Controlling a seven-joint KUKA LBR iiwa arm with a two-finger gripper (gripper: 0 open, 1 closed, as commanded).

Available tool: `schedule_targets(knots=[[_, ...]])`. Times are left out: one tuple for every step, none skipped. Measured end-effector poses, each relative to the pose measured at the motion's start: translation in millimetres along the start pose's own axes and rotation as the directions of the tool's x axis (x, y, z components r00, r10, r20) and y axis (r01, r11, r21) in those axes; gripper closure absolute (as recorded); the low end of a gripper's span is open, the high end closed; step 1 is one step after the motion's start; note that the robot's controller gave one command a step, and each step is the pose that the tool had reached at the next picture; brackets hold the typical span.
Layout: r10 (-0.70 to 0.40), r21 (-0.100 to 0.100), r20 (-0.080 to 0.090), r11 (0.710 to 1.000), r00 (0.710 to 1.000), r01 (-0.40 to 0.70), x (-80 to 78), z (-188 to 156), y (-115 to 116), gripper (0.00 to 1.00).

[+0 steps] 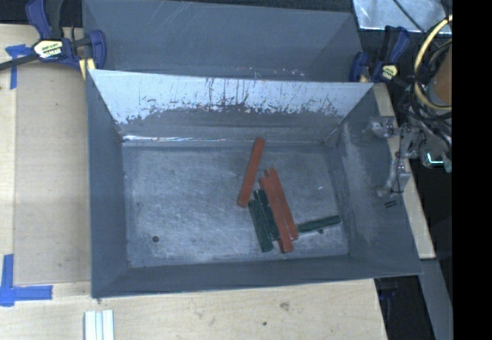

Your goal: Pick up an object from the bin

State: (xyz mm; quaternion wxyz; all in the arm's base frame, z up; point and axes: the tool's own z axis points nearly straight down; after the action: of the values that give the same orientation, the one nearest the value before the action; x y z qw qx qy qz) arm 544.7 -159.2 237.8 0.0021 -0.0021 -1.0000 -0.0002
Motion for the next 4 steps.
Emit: schedule_targets(knots=[[-0.004, 0.001, 0.006, 1.000, 1.000, 0.004, -1.0, -4.4, 1.2, 0.00], [-0.070, 0.003, 0.011, 0.998, 0.997, 0.070, 21.8, 67.7, 18.7, 0.00], [-0.285, 0.000, 0.003, 0.959, 0.959, 0.285, 58.7, 81.7, 41.0, 0.00], [-0.279, 0.002, 0.006, 0.960, 0.960, 0.279, 44.4, 107.8, 38.1, 0.00]])
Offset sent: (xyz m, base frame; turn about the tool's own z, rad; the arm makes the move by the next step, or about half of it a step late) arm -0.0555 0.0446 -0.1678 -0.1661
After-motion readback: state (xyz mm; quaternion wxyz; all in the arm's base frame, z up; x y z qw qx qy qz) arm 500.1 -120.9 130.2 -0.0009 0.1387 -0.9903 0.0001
